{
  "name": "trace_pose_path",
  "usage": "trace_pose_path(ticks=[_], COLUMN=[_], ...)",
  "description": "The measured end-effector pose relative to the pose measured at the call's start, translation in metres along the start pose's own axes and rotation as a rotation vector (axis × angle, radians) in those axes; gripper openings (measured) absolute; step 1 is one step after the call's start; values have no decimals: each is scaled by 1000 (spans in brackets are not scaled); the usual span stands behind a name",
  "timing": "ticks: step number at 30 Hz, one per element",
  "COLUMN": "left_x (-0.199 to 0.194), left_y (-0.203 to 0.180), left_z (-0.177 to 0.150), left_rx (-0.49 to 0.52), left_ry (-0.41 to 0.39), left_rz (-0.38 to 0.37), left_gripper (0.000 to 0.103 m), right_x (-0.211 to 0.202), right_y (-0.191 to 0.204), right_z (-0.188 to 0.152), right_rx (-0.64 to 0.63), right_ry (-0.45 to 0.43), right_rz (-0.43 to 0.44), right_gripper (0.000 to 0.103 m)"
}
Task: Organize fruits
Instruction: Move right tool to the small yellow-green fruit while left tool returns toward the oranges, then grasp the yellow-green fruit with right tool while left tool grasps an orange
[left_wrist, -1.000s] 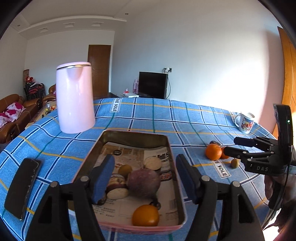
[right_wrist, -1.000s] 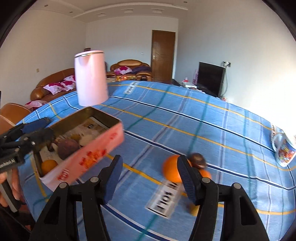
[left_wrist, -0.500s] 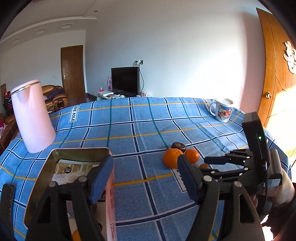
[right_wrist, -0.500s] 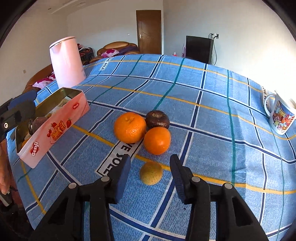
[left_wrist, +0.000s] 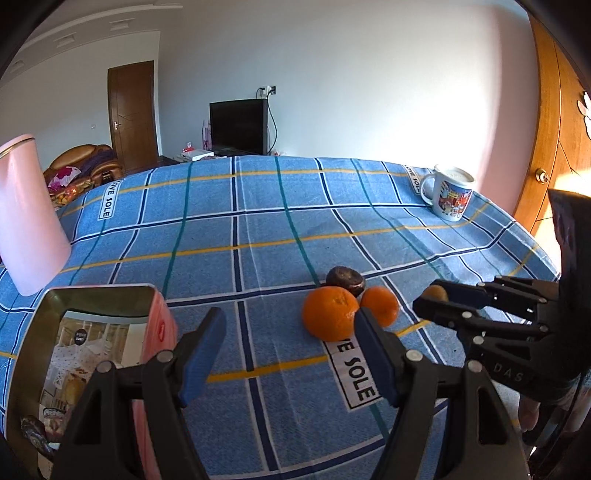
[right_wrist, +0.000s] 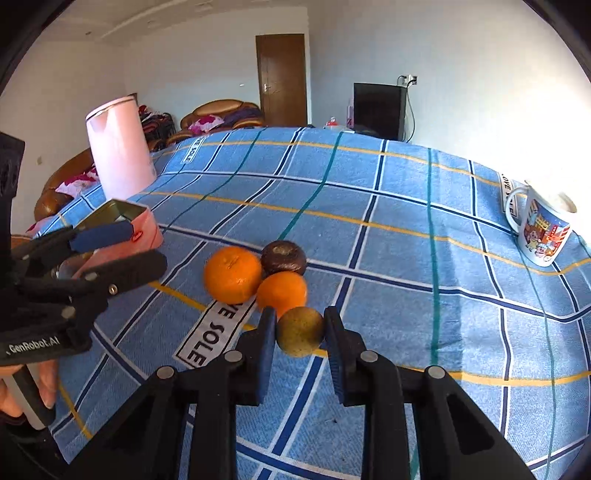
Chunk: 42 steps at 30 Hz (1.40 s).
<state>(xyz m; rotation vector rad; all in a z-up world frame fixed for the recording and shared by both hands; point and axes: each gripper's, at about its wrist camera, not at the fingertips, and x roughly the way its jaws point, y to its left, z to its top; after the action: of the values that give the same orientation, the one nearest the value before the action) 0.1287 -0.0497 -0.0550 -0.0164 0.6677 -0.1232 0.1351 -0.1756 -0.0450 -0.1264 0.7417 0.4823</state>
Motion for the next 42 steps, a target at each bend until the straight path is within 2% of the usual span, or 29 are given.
trace_pose_path(ticks=[7,11,15,19,20,23,24,31,42], left_x=[28,46,59,64,64,61,60,58,32], left_y=[-16,-20,-16,-12,-12,-13,-13,-9,-8], left_z=[6,10,13,14,13,12,11,9,7], left_rx=[18,23,-15,-44,-49,-45,-44,-65,-36], left_ry=[66,111,153,167,168,168,170,165,55], left_rz=[-41,-47,-73,-99,-103,-146,-154,-184,-117], left_gripper=[74,73,72,66,65,51,49,48,48], right_x=[-1,6,6,7,8,9,9,4,-14], right_y=[-14,-17,-19,-19,-19,-18,-19,-17,-16], right_z=[10,12,12,12,12,12,12,10,8], right_rx=[46,63,70,71,69,66,66,53,55], right_ry=[-70,-66,-71,-60,-56,-52,-55,-77,-172], right_rz=[-111,-105,-102,-88,-86,-78,-79,-81,-50], right_gripper=[28,28,28,28,28,28,28,28,28])
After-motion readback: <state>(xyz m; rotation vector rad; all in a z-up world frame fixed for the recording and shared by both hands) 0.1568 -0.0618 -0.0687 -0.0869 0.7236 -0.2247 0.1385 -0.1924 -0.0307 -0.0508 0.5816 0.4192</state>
